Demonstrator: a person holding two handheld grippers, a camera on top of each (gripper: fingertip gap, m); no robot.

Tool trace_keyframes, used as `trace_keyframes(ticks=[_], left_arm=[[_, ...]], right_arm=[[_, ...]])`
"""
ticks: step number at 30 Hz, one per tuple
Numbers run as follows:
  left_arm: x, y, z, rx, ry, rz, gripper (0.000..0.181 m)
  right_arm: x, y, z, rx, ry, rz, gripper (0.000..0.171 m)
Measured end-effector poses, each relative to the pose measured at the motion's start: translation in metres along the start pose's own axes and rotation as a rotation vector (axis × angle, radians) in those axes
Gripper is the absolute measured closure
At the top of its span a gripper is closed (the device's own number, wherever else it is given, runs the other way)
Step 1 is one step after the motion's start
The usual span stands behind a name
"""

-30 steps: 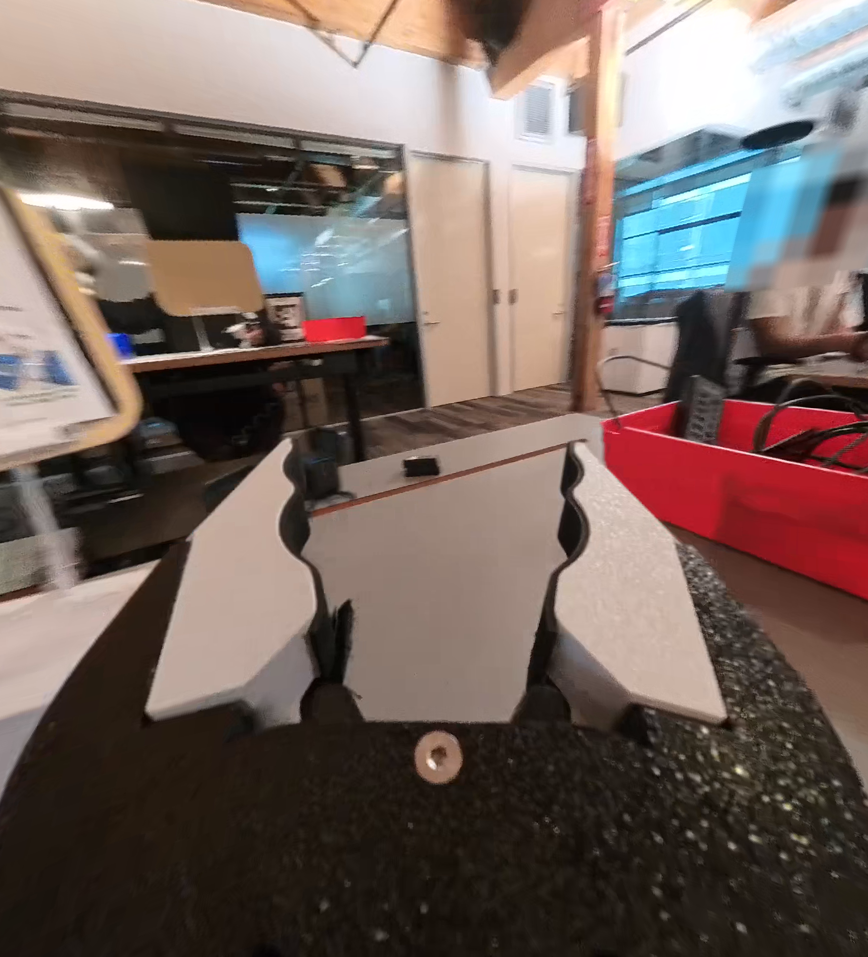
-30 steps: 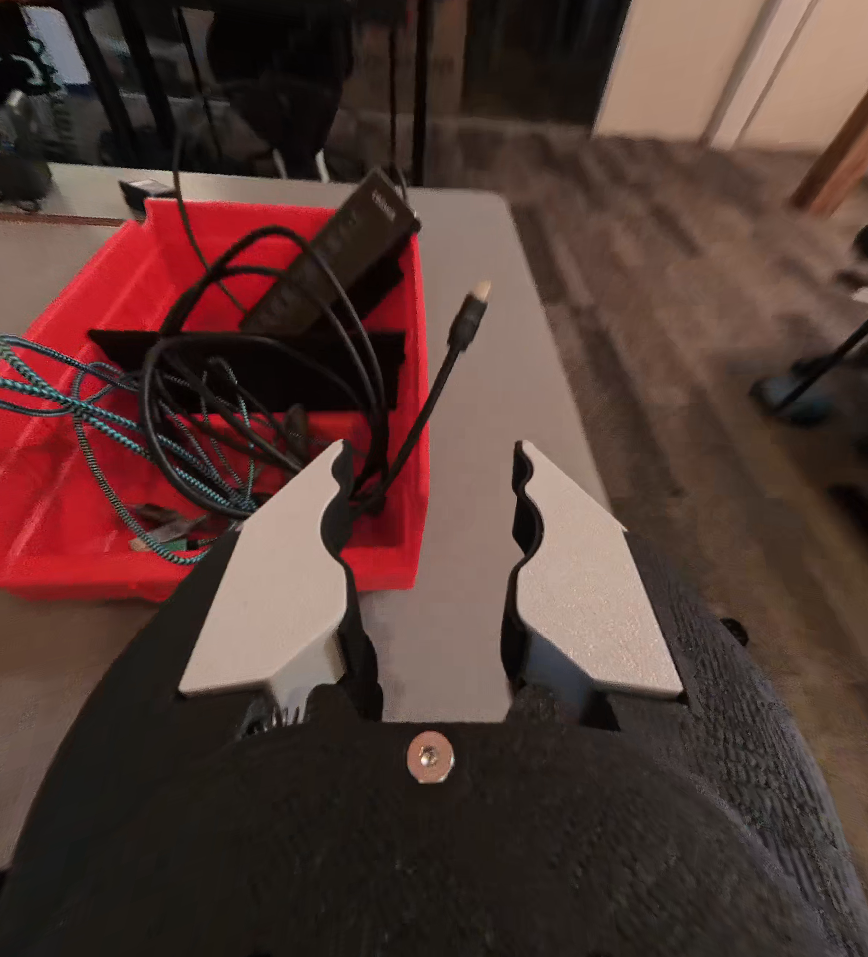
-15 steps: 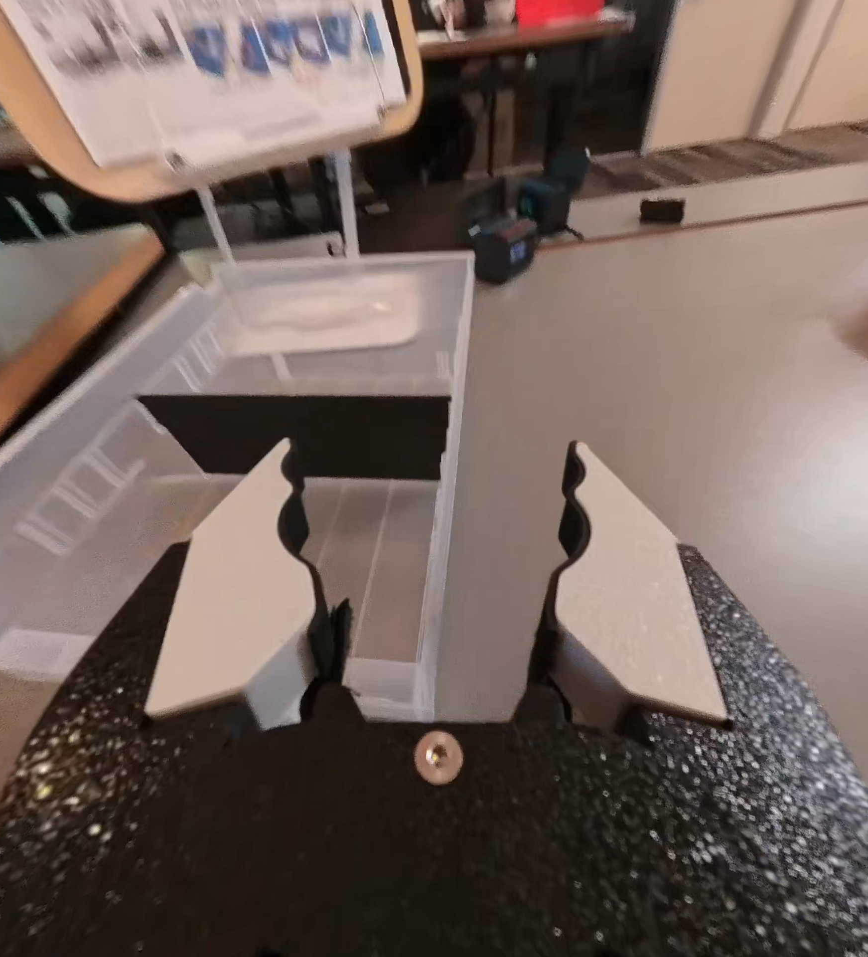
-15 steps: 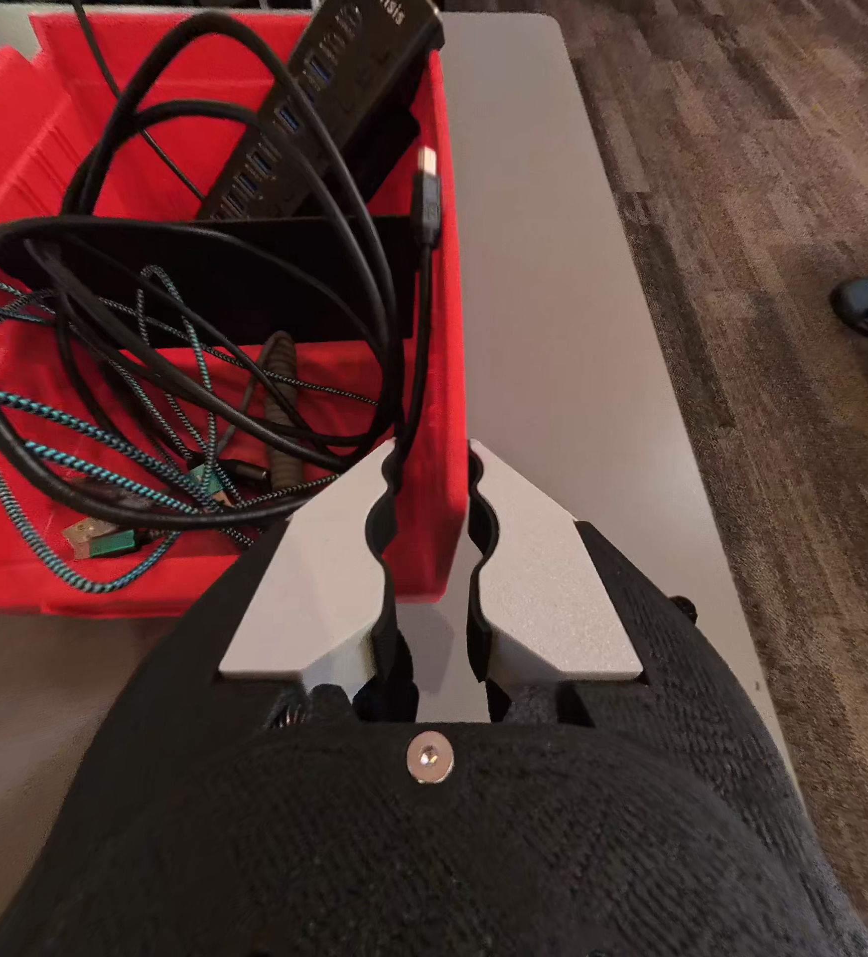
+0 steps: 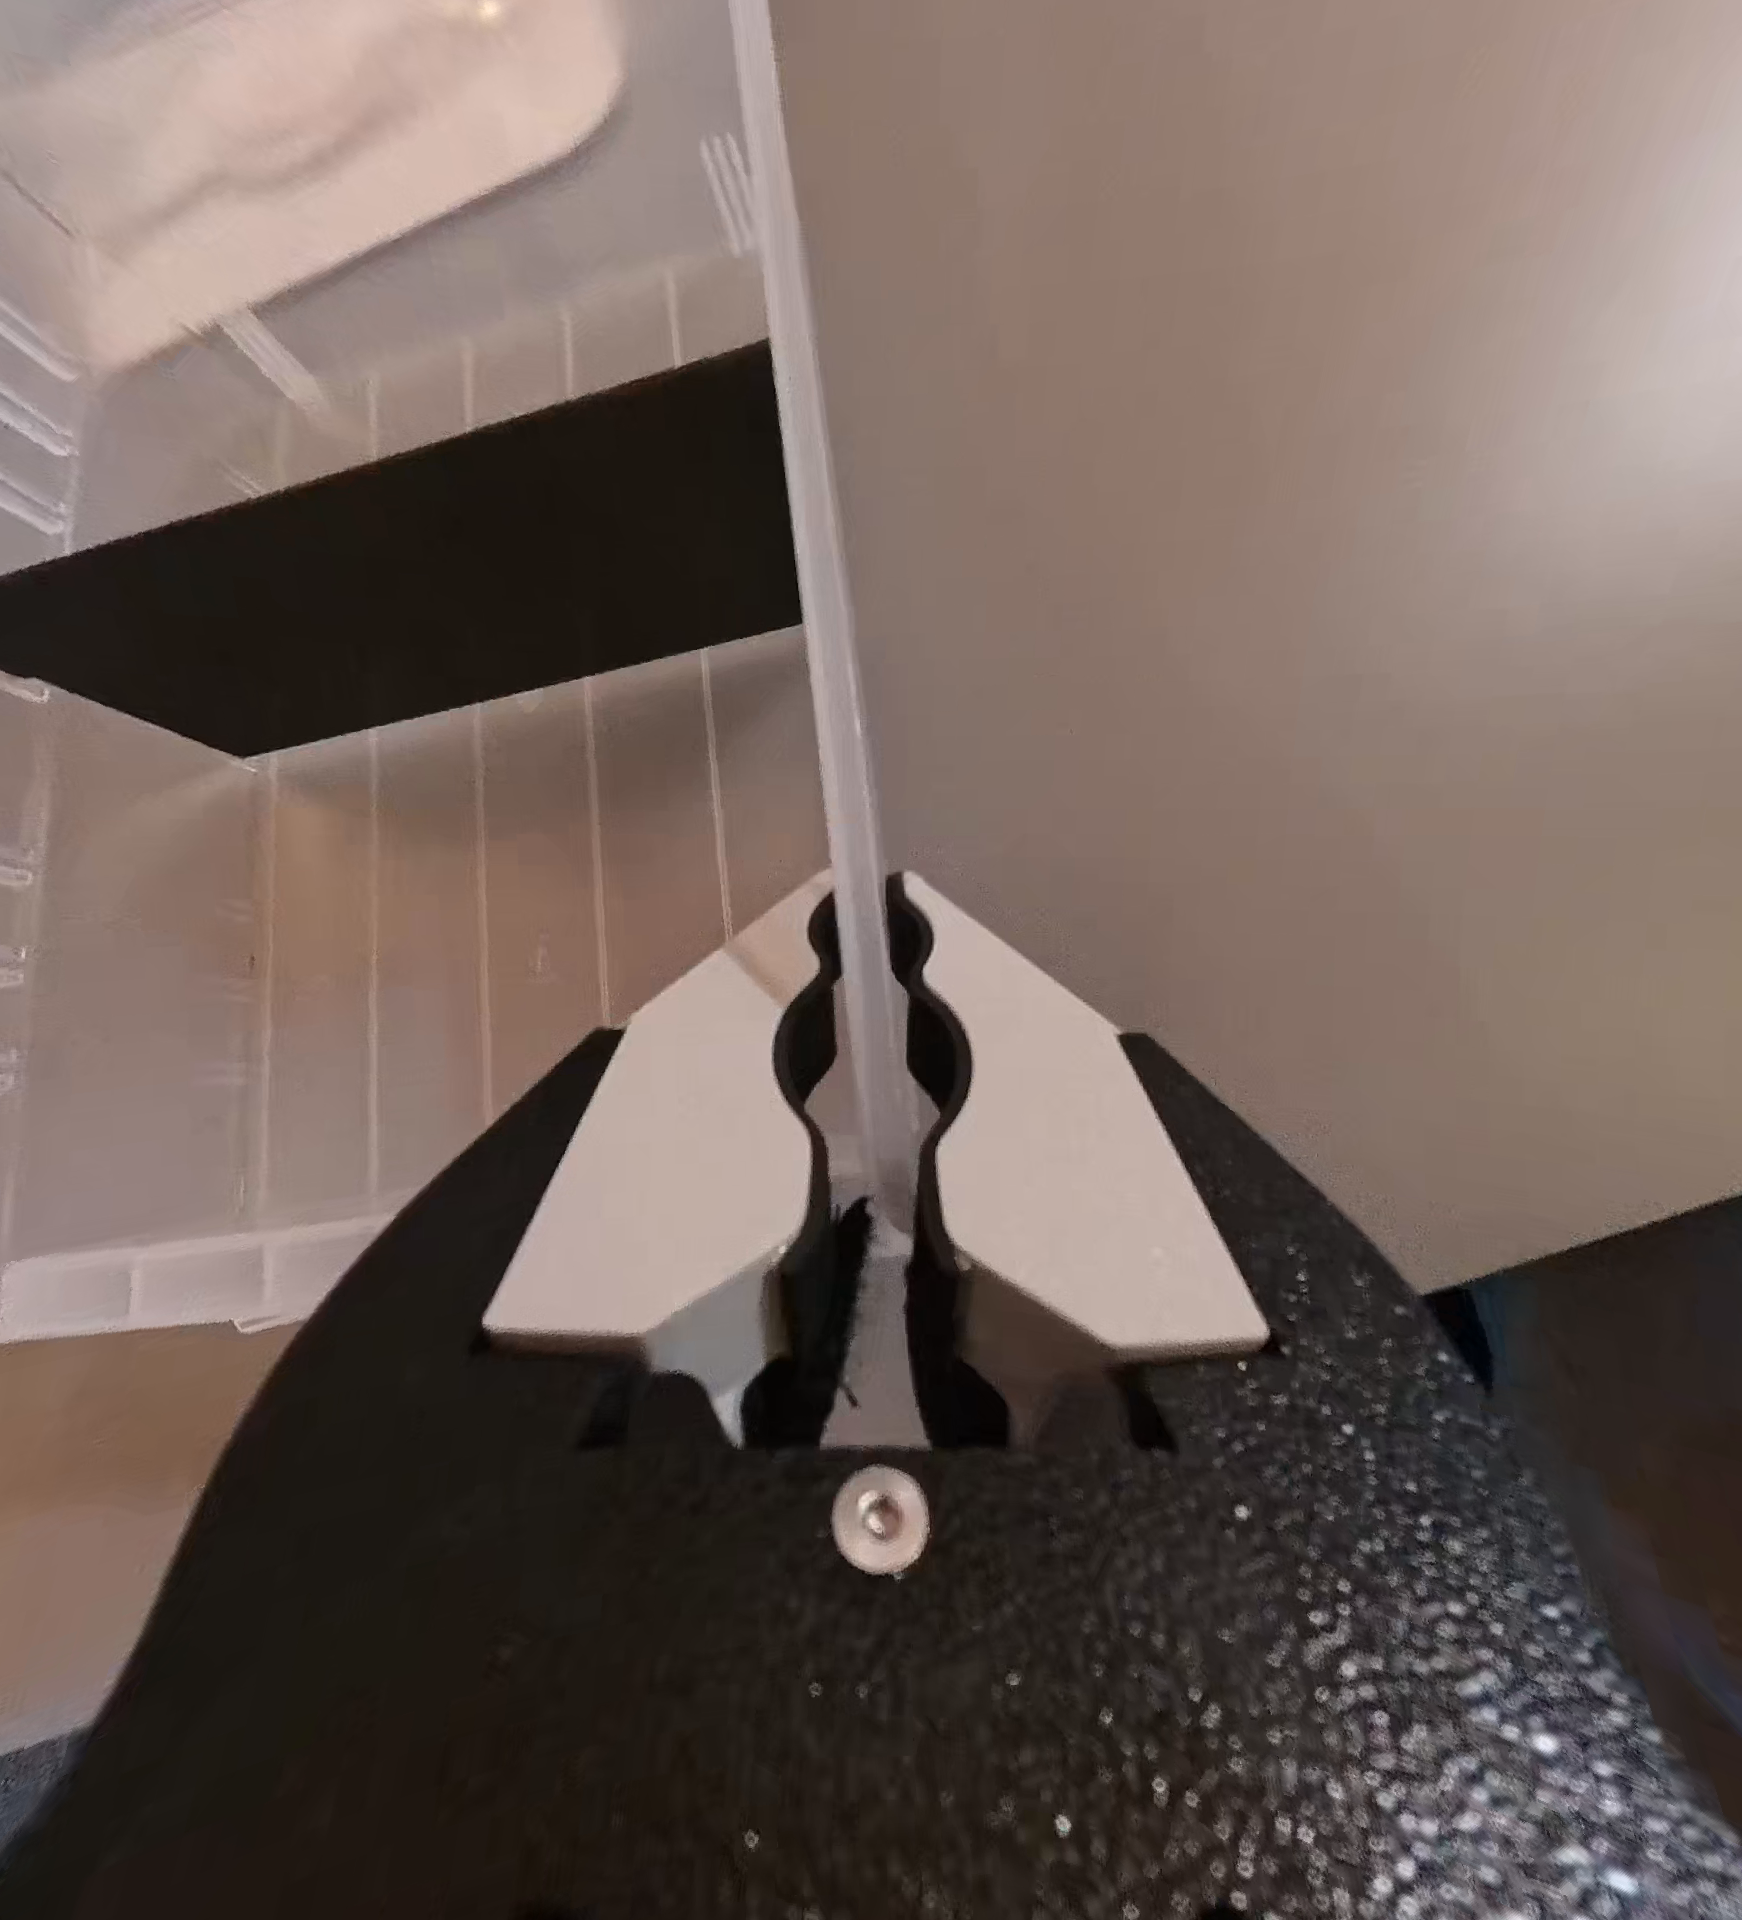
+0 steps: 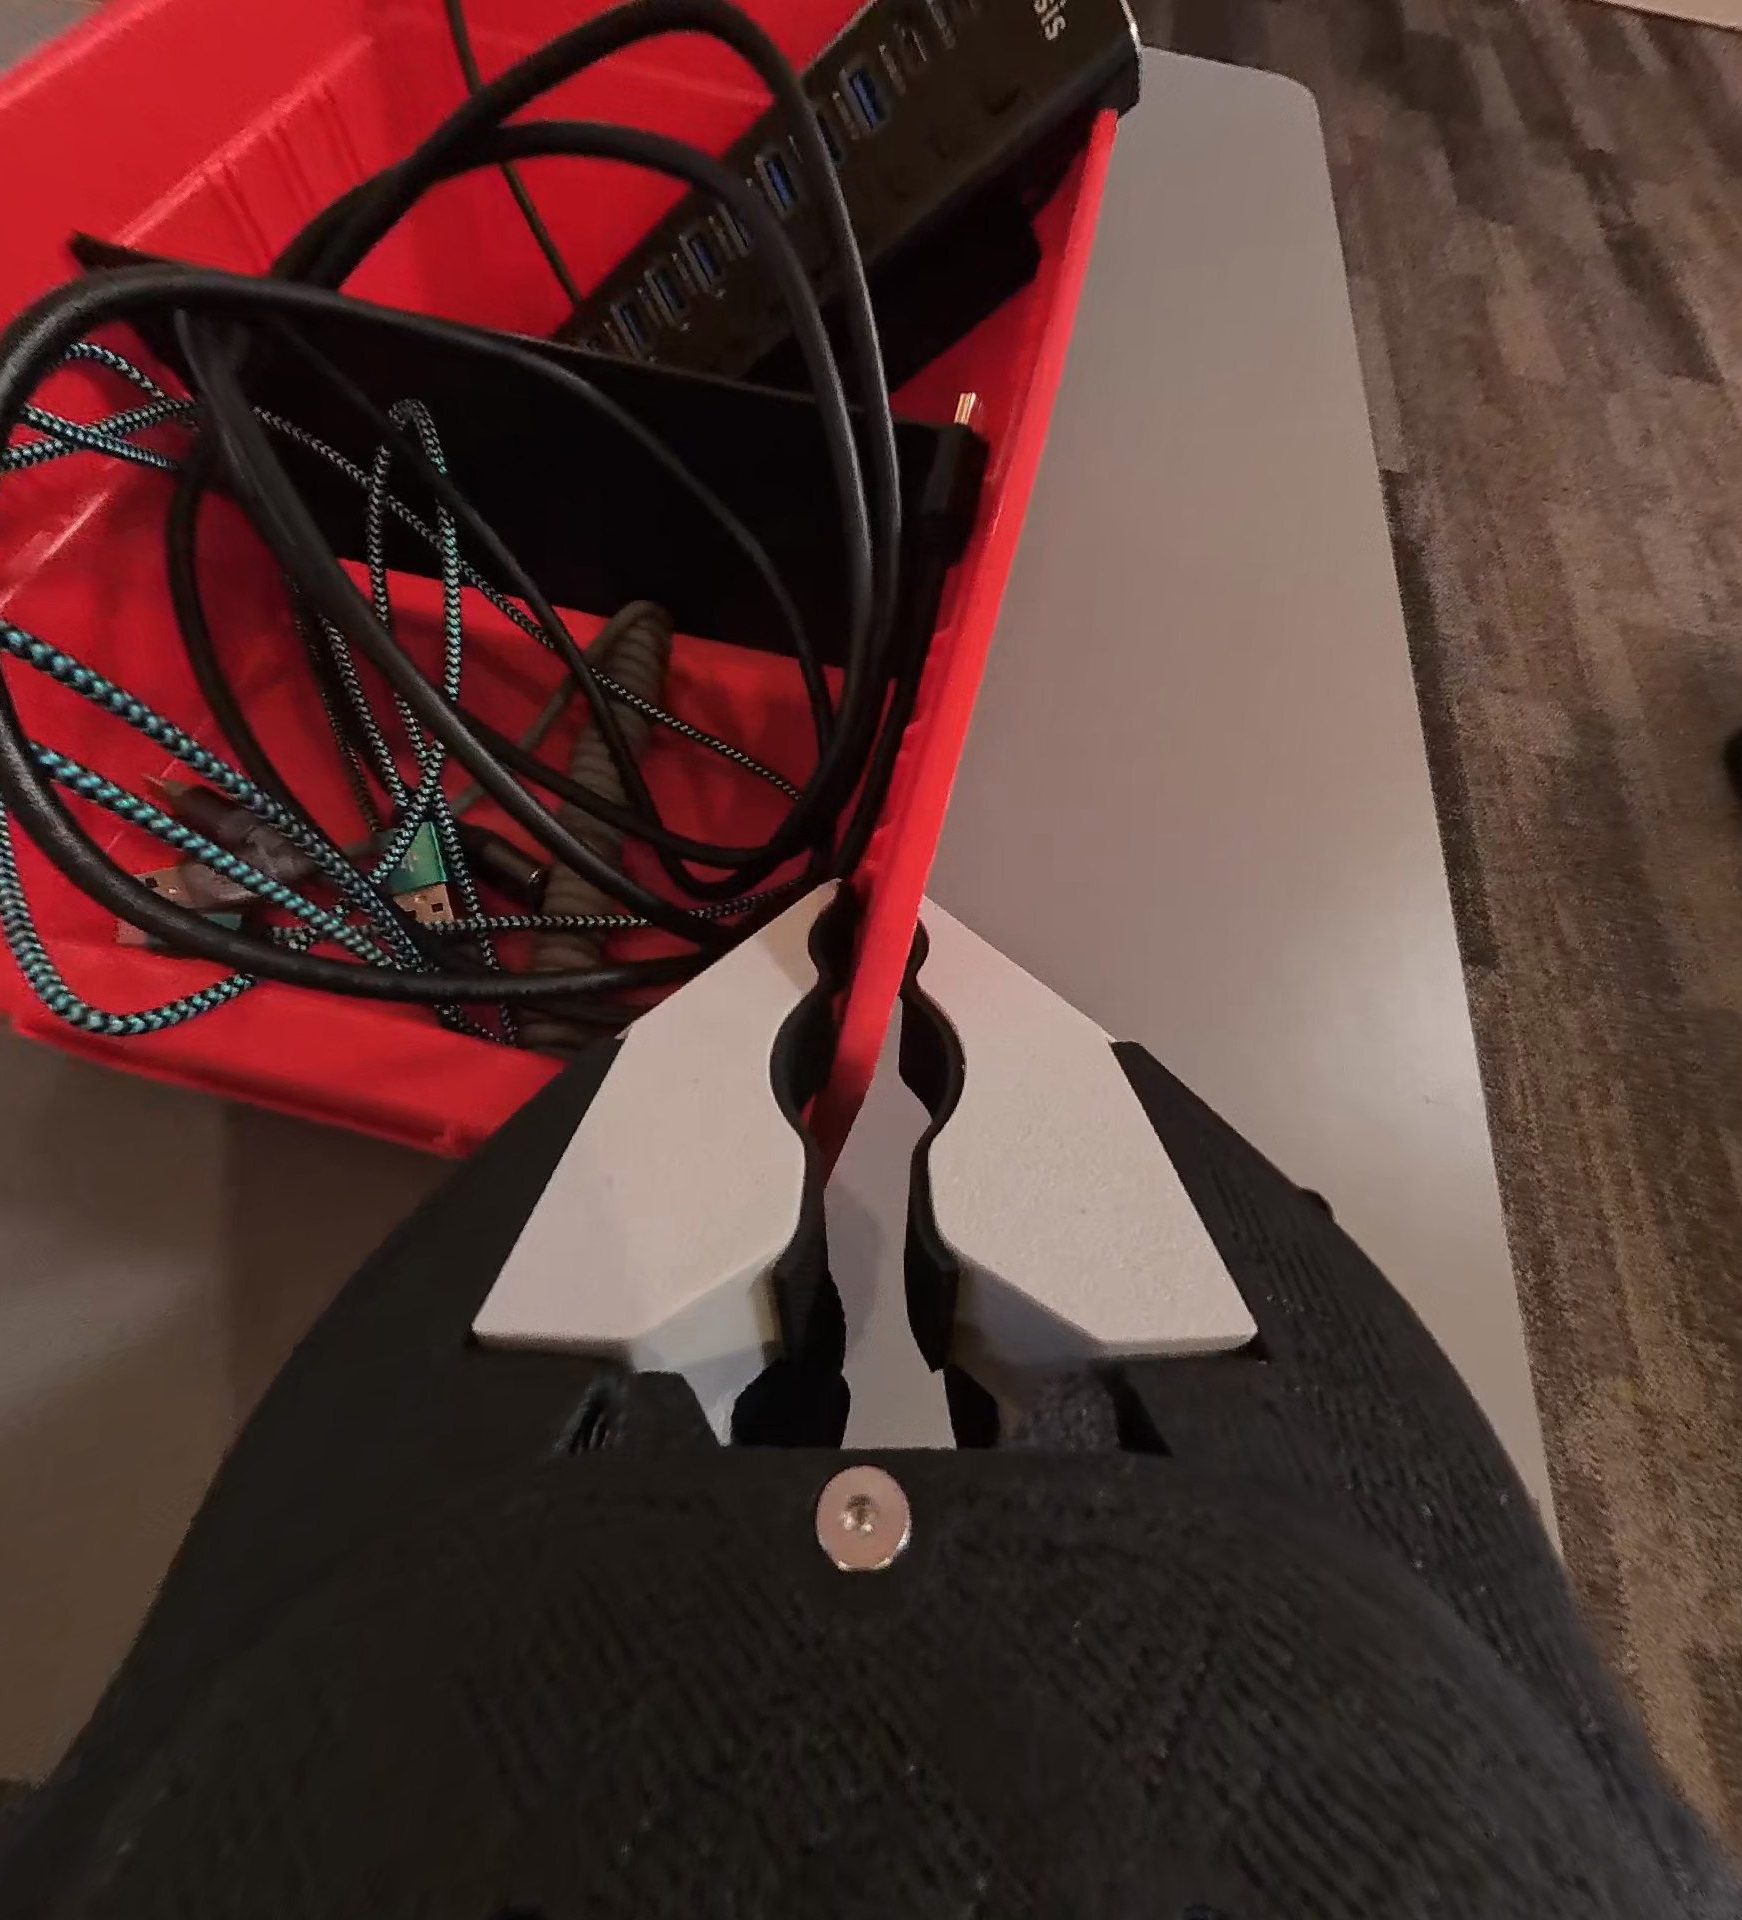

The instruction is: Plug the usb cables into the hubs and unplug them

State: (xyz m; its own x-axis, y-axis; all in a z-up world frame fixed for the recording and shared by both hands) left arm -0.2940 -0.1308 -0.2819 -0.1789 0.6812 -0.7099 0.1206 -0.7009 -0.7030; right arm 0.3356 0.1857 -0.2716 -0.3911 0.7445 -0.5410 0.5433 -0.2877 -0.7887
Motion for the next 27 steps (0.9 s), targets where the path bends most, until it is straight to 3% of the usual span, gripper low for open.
trace_keyframes(ticks=[7,12,18,27], left_arm=[[-0.01,0.009,0.011,0.084,-0.06,-0.077,0.177],[-0.045,0.014,0.021,0.054,-0.063,-0.216,0.177],[-0.097,0.012,0.028,0.086,-0.125,-0.333,0.177],[-0.14,0.005,0.019,0.116,-0.161,-0.464,0.176]], right_arm=[[0.002,-0.008,0.018,-0.034,-0.038,-0.036,0.169],[0.008,-0.027,0.055,-0.089,-0.103,-0.059,0.169],[0.021,-0.061,0.124,-0.159,-0.223,-0.102,0.169],[0.042,-0.127,0.263,-0.225,-0.341,-0.159,0.169]])
Point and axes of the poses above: each gripper's, where its closed fingertips meet, x out along the fingers, y out of its underside, z = x × y across the jaws, the point moved 4 cm from there along -x, back along the fingers, and after that the axes turned 14 degrees about -x, right-handed, at the moved point
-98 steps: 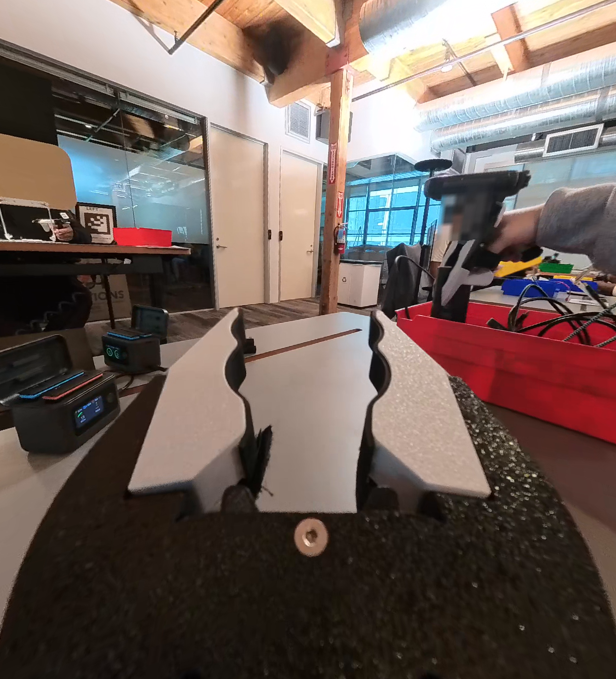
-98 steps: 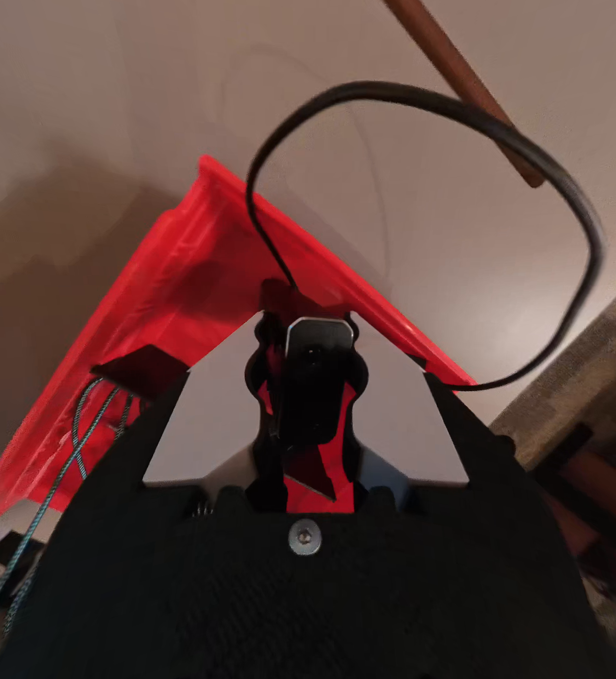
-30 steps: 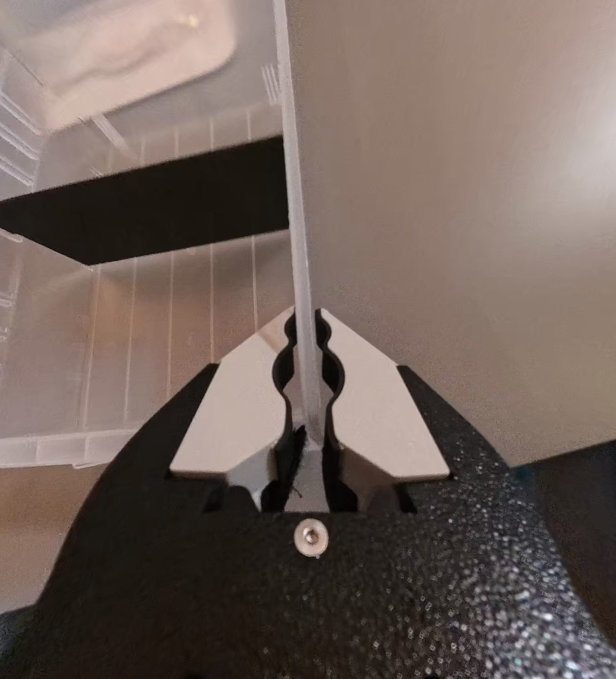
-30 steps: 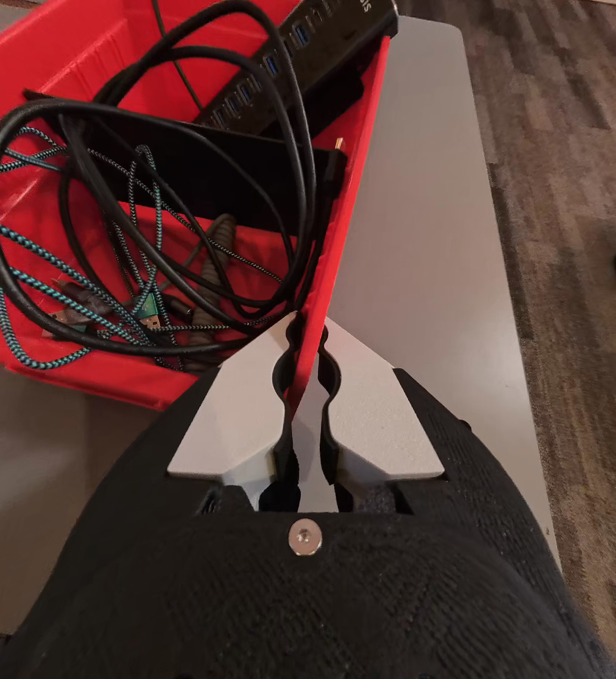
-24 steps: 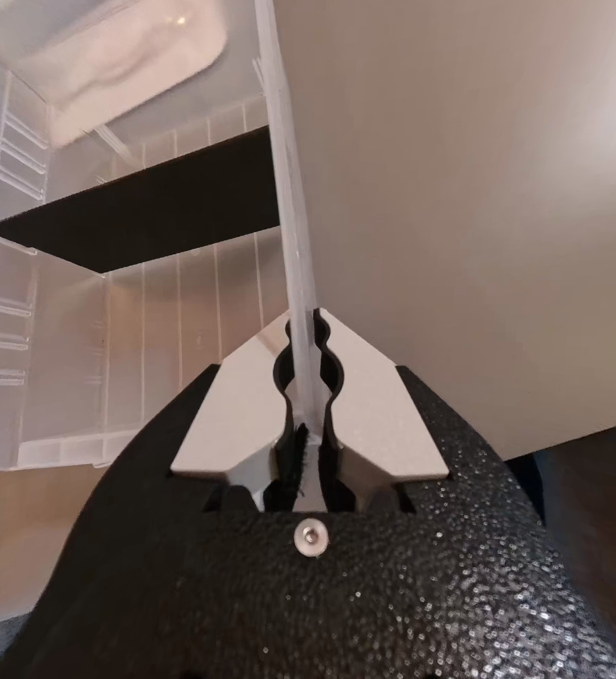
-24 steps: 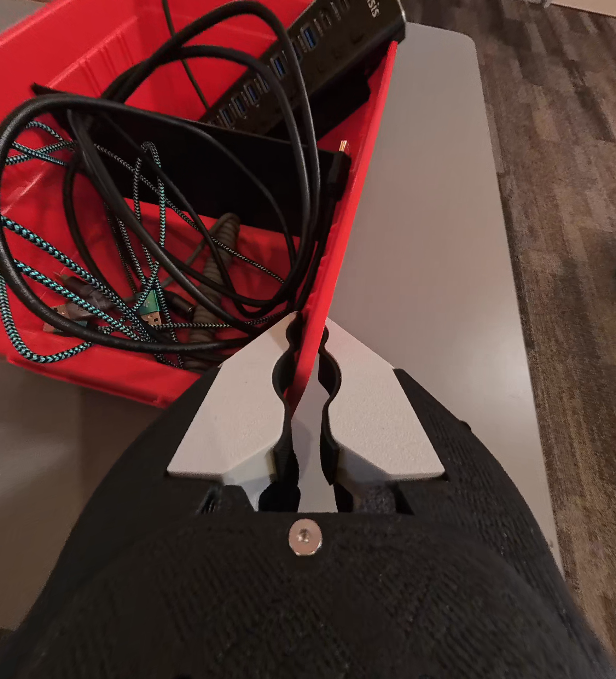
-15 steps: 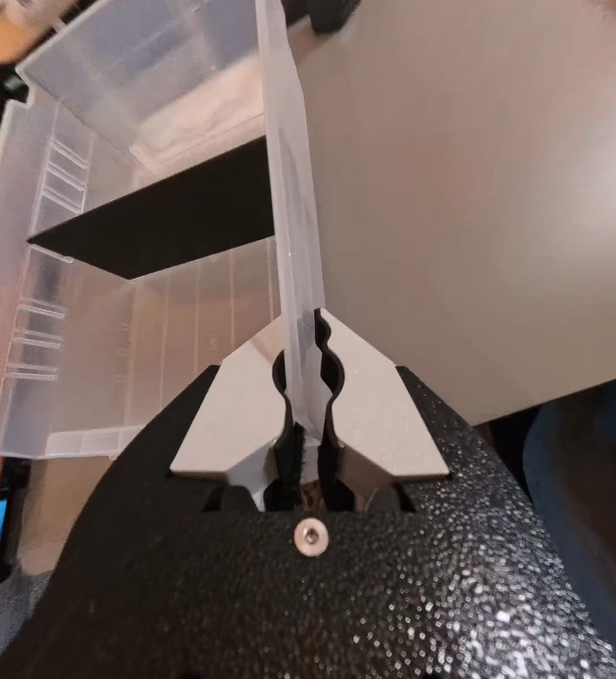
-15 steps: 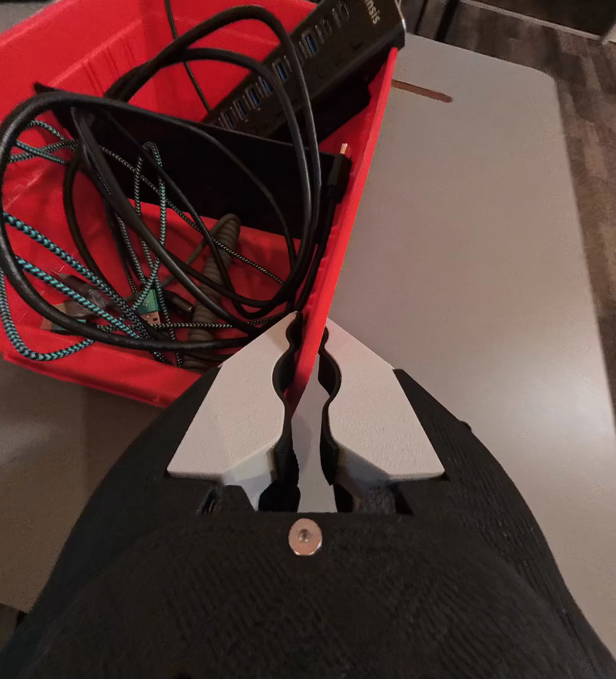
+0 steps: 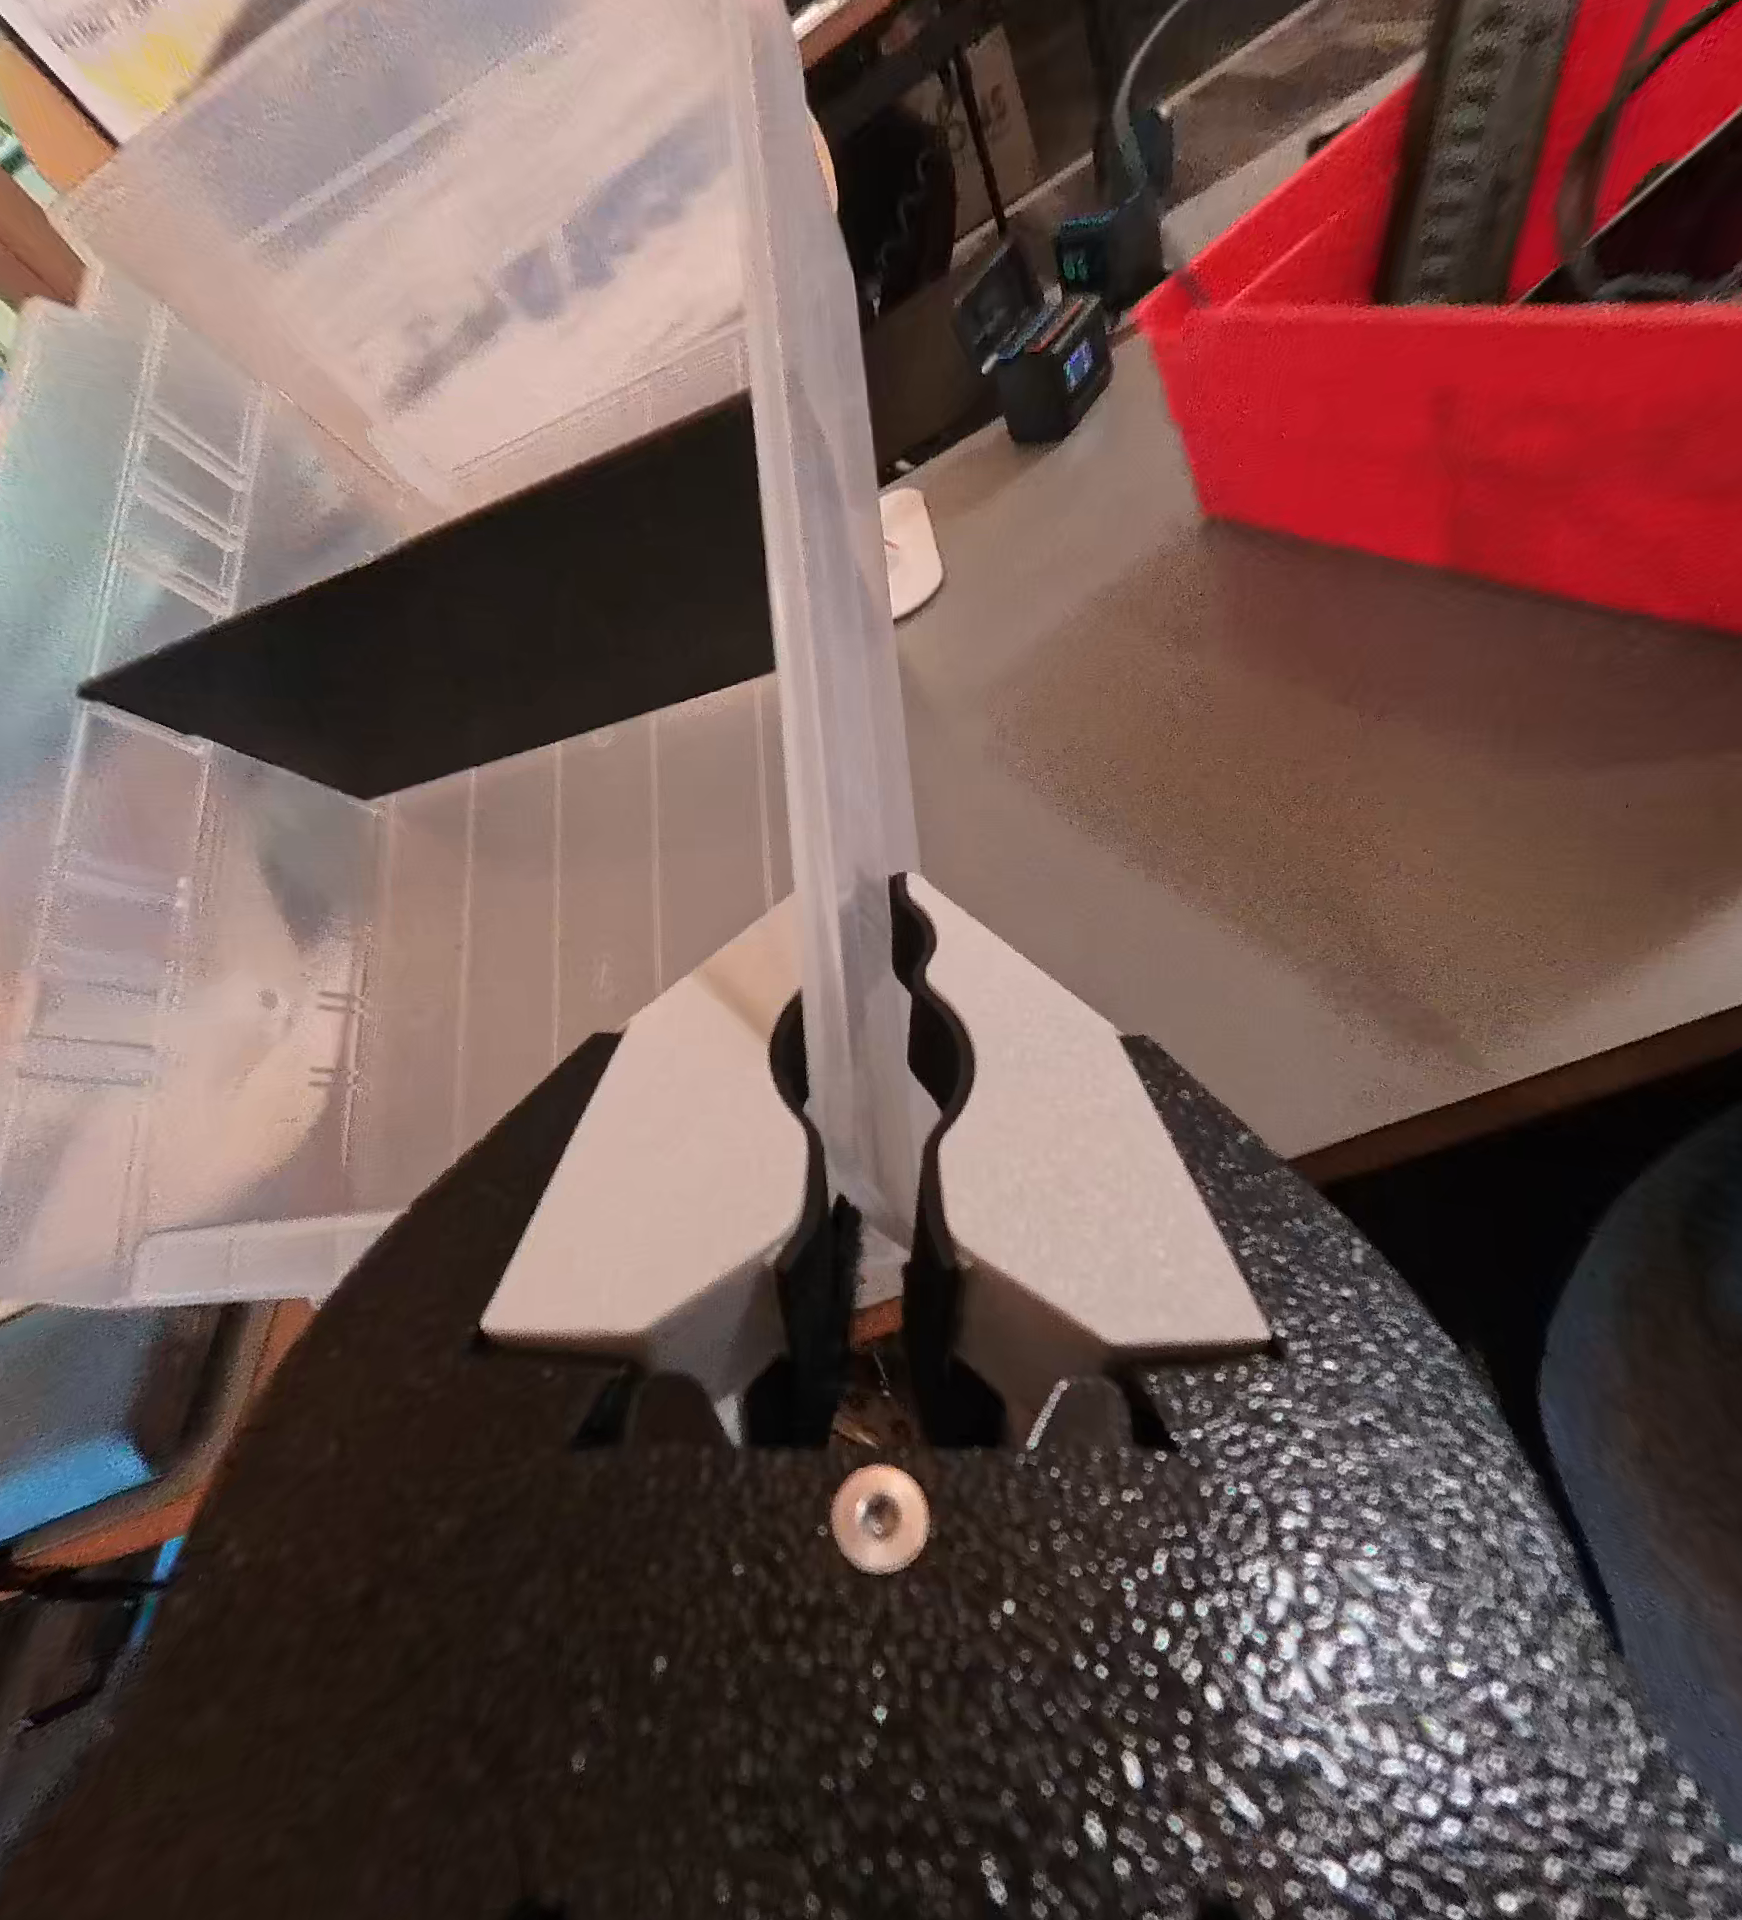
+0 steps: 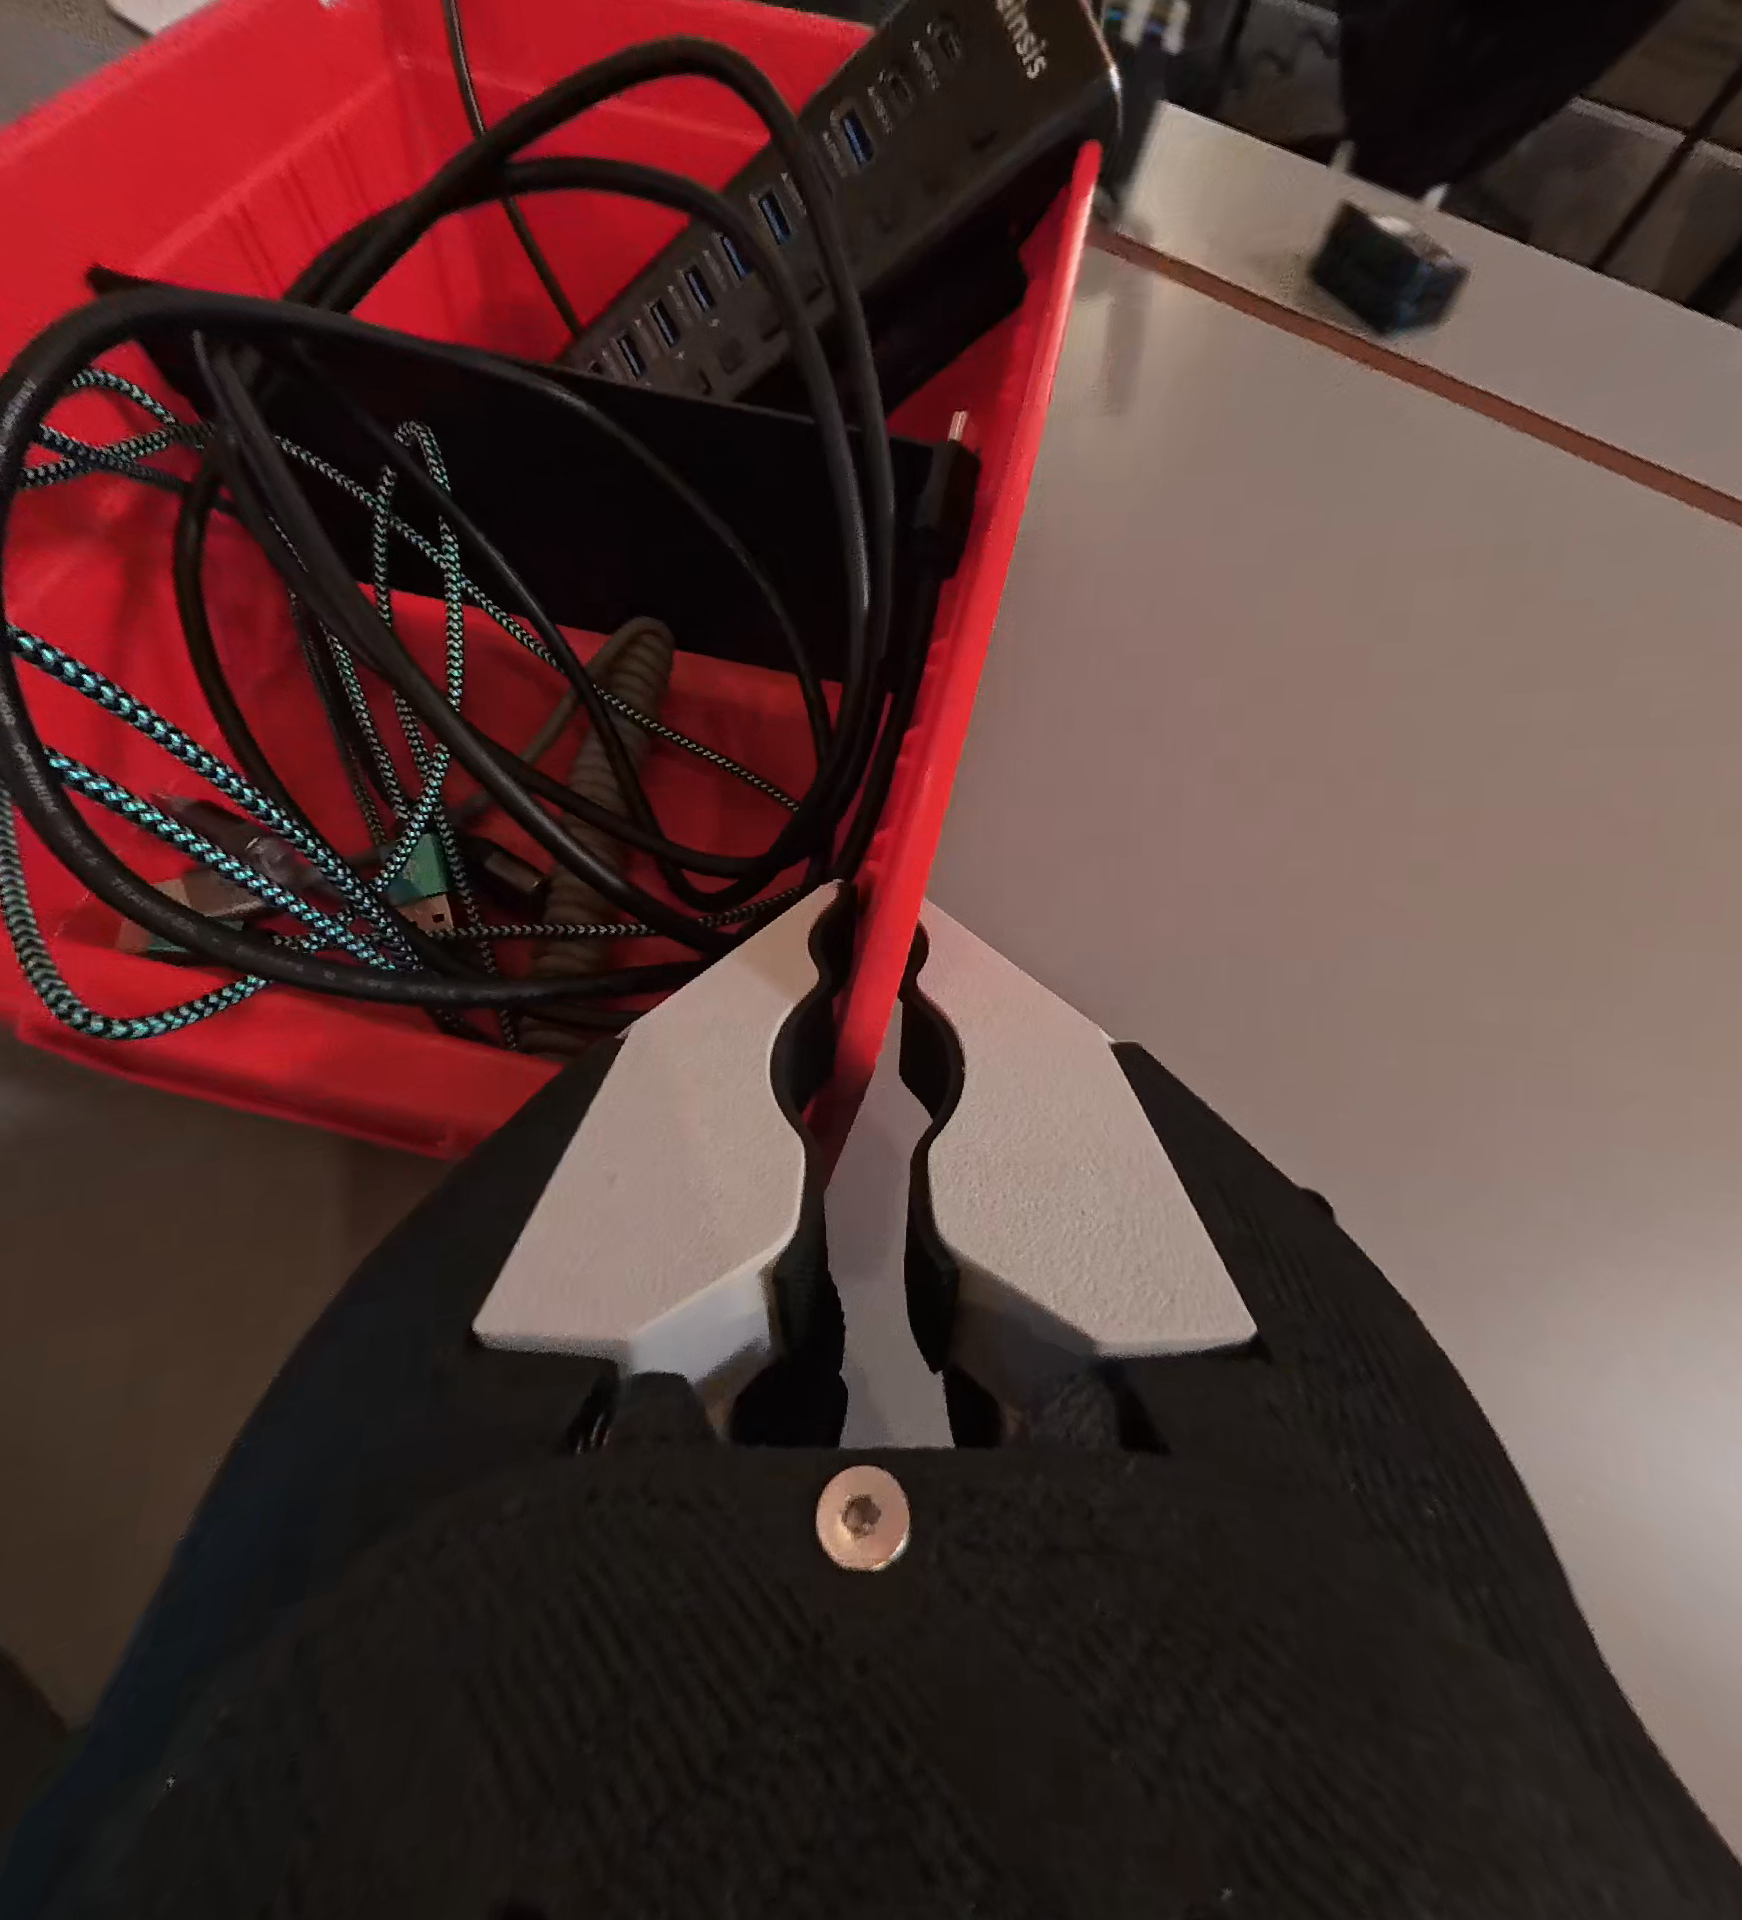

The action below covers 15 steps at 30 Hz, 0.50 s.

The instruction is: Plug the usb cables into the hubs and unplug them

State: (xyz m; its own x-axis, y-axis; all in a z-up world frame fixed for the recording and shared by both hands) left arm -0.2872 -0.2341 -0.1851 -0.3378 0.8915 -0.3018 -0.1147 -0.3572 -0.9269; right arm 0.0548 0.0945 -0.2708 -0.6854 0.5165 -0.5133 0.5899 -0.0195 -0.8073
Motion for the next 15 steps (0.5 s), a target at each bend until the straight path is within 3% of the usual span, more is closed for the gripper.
trace_keyframes(ticks=[5,10,11,13,15], left_arm=[[-0.008,-0.013,0.0,0.02,-0.018,-0.041,0.176],[-0.014,-0.025,-0.001,0.02,-0.021,-0.081,0.176],[-0.014,-0.028,-0.002,0.028,-0.019,-0.088,0.176],[-0.013,-0.038,-0.006,0.049,-0.002,-0.098,0.176],[-0.011,-0.051,-0.015,0.082,0.029,-0.11,0.176]], right_arm=[[0.037,-0.049,0.068,-0.023,-0.057,-0.106,0.164],[0.063,-0.087,0.143,-0.111,-0.197,-0.25,0.144],[0.066,-0.093,0.156,-0.121,-0.248,-0.273,0.135],[0.066,-0.102,0.179,-0.084,-0.402,-0.299,0.102],[0.055,-0.108,0.178,-0.023,-0.462,-0.359,0.087]])
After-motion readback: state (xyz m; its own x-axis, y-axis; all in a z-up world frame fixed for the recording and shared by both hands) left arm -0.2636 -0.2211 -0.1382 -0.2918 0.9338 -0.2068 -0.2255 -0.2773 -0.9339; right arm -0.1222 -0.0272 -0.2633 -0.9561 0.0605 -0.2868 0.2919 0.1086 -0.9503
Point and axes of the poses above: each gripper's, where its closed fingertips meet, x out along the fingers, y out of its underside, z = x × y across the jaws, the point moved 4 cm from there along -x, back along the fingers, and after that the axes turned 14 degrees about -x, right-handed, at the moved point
